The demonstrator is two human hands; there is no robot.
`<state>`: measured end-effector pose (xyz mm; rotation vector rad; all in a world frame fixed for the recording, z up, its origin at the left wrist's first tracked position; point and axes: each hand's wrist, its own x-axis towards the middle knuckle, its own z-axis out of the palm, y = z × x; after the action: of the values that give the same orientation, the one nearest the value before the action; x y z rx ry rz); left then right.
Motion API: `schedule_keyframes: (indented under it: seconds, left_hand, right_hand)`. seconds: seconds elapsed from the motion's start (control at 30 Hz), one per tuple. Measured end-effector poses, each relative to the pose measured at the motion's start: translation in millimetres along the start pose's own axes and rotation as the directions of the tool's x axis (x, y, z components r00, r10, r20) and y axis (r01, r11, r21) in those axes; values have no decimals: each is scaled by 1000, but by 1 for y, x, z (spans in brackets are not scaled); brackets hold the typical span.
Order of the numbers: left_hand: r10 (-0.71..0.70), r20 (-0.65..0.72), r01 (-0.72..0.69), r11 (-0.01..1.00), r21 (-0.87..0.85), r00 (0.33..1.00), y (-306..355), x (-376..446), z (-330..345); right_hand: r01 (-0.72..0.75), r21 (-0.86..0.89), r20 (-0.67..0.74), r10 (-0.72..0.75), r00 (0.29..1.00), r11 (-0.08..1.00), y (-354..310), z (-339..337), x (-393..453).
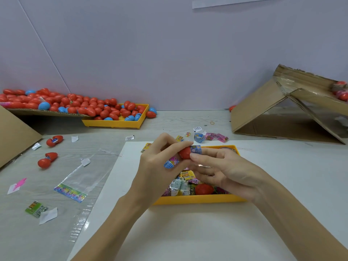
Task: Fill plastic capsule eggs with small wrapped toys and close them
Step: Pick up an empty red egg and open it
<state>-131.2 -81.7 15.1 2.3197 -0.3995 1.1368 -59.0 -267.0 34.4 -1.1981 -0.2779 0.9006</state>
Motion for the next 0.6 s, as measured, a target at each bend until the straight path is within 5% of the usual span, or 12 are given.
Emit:
schedule_keyframes:
  seconds: [0.6]
  left_hand:
    - [62, 157, -75, 994, 81, 986, 6, 2, 6]
  right_hand:
    - [-190, 458, 229, 91, 969, 868, 2, 2, 3]
